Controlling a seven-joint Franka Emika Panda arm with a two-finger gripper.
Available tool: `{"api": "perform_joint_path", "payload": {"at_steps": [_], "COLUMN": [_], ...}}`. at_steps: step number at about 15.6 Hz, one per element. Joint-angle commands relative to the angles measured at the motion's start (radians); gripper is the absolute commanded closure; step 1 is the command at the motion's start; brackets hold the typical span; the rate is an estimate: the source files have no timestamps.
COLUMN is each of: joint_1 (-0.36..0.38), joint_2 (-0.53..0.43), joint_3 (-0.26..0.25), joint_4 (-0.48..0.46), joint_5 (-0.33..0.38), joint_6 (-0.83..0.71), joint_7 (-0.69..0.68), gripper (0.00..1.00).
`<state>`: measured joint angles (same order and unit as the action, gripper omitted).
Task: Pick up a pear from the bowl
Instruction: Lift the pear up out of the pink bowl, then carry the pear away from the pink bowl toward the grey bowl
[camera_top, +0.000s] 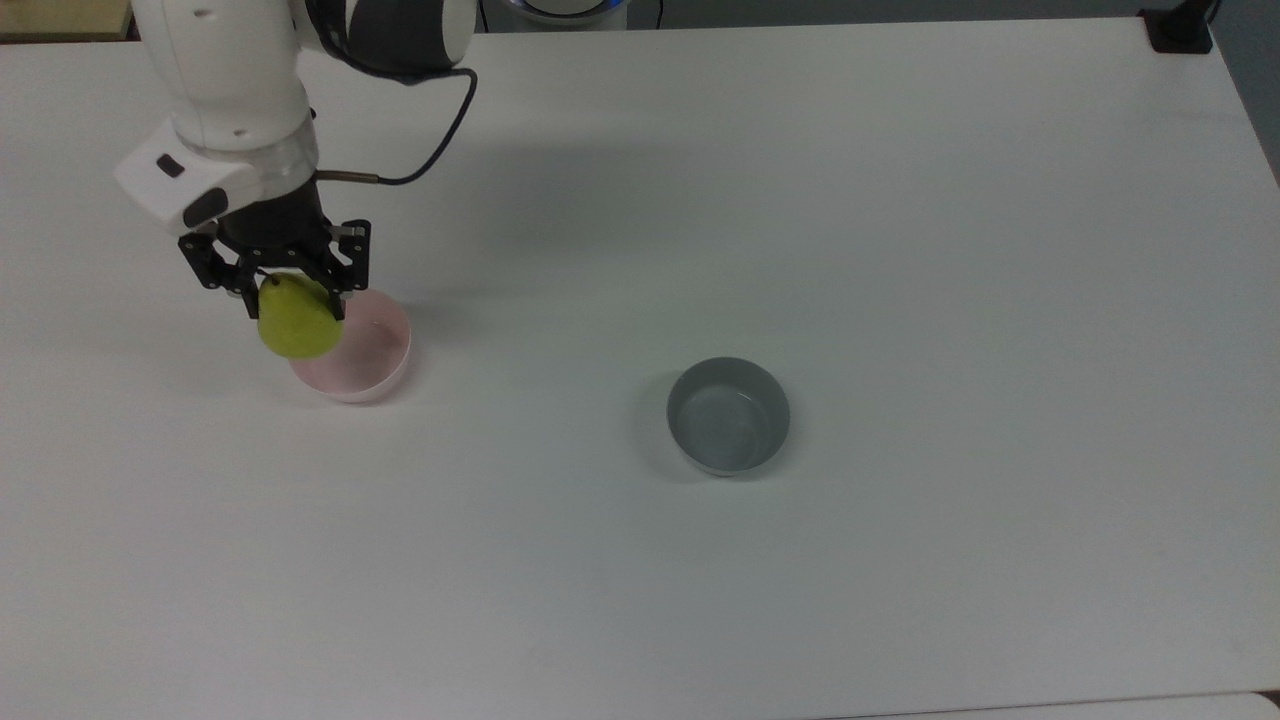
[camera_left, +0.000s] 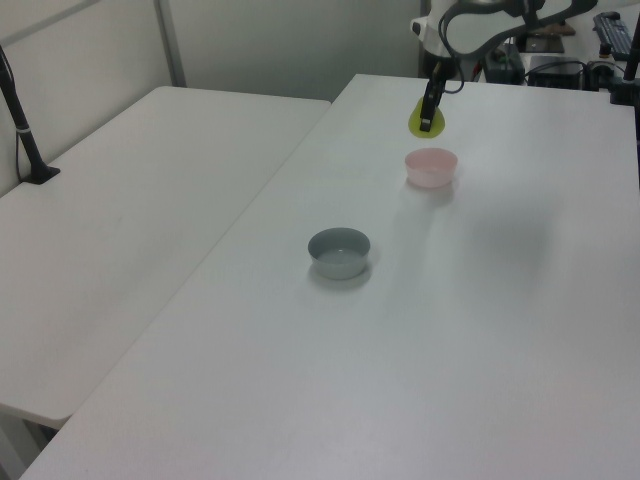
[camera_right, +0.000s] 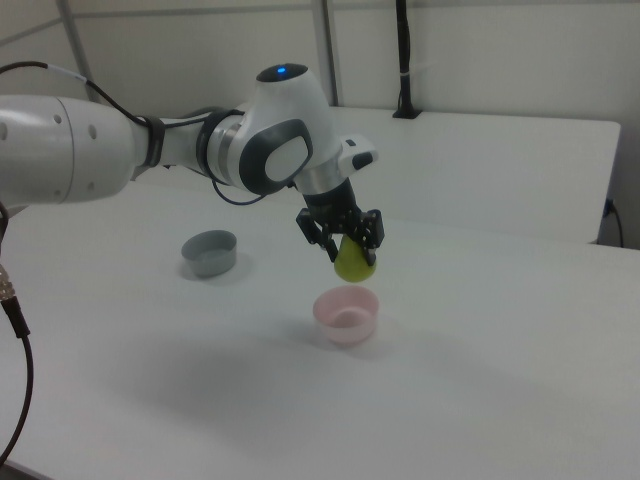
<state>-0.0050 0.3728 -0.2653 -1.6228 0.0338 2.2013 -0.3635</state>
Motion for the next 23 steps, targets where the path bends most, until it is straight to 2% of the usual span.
{"api": "perform_joint_path", "payload": {"at_steps": [1,4,8,9,10,12,16,18,23], "joint_1": [0.004,0.043,0.181,0.195,0.203,0.189,0.146,0.146,0.160], "joint_2": [-0.051,-0.067,-0.110,-0.121,-0.142,-0.193,-0.296,-0.313,-0.249], "joint_3": [-0.006,-0.006,0.000,0.007,0.052,0.116,0.191,0.198,0.199], "joint_4": [-0.005,-0.005,-0.014,-0.017,-0.031,-0.080,-0.222,-0.275,-0.279], "joint_5": [0.026,0.028,0.026,0.026,0.020,0.008,-0.002,-0.002,-0.011], "joint_6": [-0.047,-0.072,-0.158,-0.161,-0.167,-0.172,-0.173,-0.172,-0.166], "joint_7": [-0.003,0.015,0.125,0.153,0.184,0.202,0.204,0.204,0.232], "gripper": [0.61,0.61,0.61,0.61,0.61,0.60,0.60,0.60,0.60]}}
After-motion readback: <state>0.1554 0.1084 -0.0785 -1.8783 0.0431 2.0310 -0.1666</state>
